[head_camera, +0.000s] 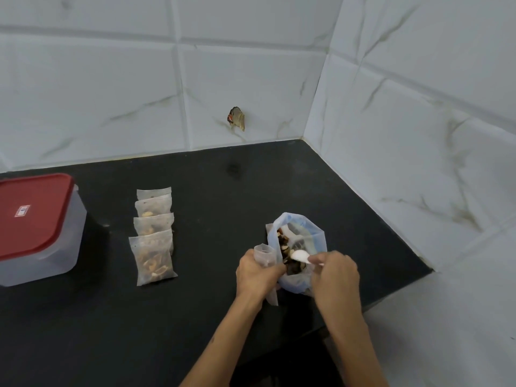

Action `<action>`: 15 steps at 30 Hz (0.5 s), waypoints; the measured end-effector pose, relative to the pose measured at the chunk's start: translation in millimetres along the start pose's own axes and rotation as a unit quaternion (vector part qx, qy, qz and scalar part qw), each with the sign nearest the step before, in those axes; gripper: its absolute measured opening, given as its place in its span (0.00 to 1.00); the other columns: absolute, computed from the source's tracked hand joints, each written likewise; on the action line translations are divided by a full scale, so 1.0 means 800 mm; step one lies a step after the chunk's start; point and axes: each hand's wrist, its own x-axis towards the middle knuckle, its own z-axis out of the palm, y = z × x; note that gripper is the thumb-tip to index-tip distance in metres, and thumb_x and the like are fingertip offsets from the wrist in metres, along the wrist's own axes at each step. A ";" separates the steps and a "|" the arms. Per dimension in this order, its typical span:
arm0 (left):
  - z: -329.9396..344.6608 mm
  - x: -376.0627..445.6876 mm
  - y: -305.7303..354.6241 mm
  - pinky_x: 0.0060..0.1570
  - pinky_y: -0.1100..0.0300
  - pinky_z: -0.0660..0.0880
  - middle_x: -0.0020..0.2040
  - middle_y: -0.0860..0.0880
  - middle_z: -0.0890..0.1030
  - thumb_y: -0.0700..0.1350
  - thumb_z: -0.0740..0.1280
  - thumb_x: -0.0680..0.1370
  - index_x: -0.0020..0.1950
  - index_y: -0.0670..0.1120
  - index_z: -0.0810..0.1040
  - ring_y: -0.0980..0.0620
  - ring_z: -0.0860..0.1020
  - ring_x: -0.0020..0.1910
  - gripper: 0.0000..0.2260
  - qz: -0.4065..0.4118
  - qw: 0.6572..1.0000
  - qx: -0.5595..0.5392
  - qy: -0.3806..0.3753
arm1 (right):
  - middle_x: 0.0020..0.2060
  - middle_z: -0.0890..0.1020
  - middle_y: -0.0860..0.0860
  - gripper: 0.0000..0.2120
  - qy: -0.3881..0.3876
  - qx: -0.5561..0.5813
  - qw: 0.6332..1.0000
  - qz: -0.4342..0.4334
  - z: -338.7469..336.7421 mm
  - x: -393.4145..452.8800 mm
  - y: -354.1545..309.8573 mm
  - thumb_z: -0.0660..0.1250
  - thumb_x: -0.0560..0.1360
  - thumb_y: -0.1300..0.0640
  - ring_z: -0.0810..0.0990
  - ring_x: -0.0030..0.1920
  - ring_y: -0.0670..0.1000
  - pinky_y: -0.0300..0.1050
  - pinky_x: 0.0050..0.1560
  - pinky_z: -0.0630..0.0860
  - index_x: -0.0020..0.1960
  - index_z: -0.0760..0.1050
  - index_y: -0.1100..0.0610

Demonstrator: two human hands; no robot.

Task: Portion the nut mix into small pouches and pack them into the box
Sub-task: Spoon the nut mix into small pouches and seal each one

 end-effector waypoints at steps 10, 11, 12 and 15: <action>0.012 0.004 -0.003 0.49 0.47 0.81 0.49 0.47 0.82 0.52 0.75 0.58 0.56 0.47 0.77 0.49 0.81 0.49 0.27 -0.009 1.000 0.015 0.005 | 0.58 0.72 0.55 0.18 0.050 0.017 0.998 -0.029 0.002 0.030 -0.018 0.65 0.77 0.57 0.74 0.53 0.52 0.44 0.49 0.71 0.66 0.71 0.57; 0.012 0.004 -0.002 0.50 0.46 0.81 0.49 0.46 0.82 0.50 0.75 0.59 0.56 0.47 0.77 0.49 0.81 0.49 0.26 -0.019 1.000 0.000 0.000 | 0.55 0.72 0.54 0.17 0.046 0.011 0.998 -0.037 0.003 0.031 -0.016 0.64 0.77 0.56 0.73 0.49 0.51 0.43 0.47 0.70 0.65 0.72 0.57; 0.012 0.005 -0.001 0.51 0.45 0.80 0.49 0.46 0.82 0.48 0.75 0.61 0.56 0.48 0.77 0.48 0.81 0.50 0.25 -0.029 0.999 -0.017 -0.004 | 0.53 0.72 0.53 0.16 0.037 0.011 0.998 -0.039 0.001 0.032 -0.015 0.64 0.77 0.56 0.72 0.47 0.50 0.43 0.46 0.70 0.64 0.72 0.57; 0.011 0.007 0.002 0.52 0.45 0.80 0.48 0.45 0.82 0.39 0.73 0.67 0.55 0.47 0.77 0.47 0.82 0.49 0.18 -0.048 0.998 -0.050 -0.011 | 0.57 0.75 0.53 0.16 0.038 0.012 0.996 -0.074 0.000 0.035 -0.006 0.65 0.77 0.59 0.76 0.52 0.50 0.46 0.55 0.76 0.64 0.74 0.54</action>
